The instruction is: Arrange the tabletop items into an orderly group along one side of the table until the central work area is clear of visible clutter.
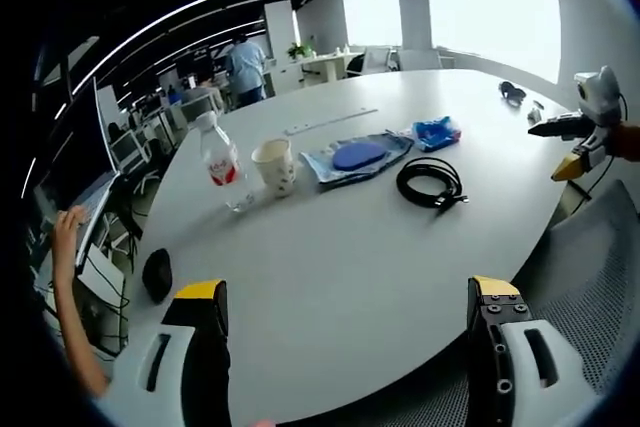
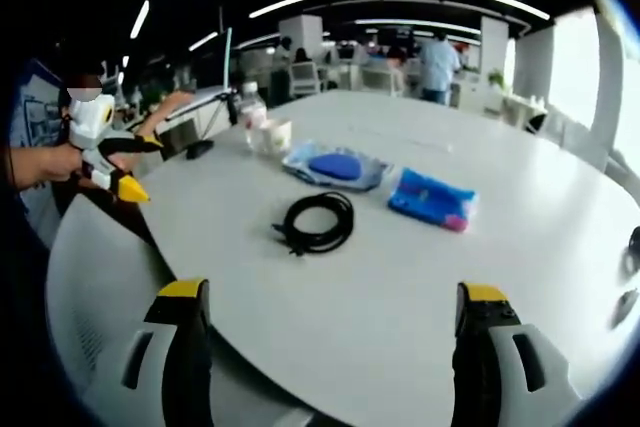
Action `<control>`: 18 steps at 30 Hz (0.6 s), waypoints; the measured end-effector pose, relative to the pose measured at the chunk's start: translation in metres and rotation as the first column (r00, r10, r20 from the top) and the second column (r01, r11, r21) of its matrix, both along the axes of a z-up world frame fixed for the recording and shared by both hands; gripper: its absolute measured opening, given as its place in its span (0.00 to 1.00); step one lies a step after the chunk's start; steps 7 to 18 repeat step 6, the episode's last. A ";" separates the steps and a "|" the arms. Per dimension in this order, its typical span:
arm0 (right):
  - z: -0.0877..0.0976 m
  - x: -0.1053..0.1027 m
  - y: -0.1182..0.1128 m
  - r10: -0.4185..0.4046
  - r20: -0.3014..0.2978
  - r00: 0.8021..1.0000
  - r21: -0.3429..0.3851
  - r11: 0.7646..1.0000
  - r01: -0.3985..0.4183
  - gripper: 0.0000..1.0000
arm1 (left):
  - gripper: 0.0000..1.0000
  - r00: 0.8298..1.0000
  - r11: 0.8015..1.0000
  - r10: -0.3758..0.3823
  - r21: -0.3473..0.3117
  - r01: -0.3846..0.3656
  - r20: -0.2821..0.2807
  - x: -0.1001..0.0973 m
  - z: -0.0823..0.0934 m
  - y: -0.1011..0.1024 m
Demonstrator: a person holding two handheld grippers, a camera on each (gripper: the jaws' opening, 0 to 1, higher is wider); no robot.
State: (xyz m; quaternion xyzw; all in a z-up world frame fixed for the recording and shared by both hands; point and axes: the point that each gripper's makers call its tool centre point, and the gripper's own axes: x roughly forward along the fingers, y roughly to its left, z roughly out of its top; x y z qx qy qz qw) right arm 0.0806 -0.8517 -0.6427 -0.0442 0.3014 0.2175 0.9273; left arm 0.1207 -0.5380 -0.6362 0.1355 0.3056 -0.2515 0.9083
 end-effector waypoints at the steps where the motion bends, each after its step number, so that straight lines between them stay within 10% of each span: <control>1: 0.000 0.000 0.000 0.000 -0.001 1.000 0.000 1.000 0.000 1.00 | 0.98 1.000 1.000 0.003 -0.001 -0.003 -0.003 0.000 0.000 0.001; 18: -0.001 0.000 -0.001 0.011 -0.007 1.000 -0.005 1.000 -0.011 1.00 | 0.98 1.000 1.000 0.001 0.003 -0.001 -0.003 -0.002 0.000 0.001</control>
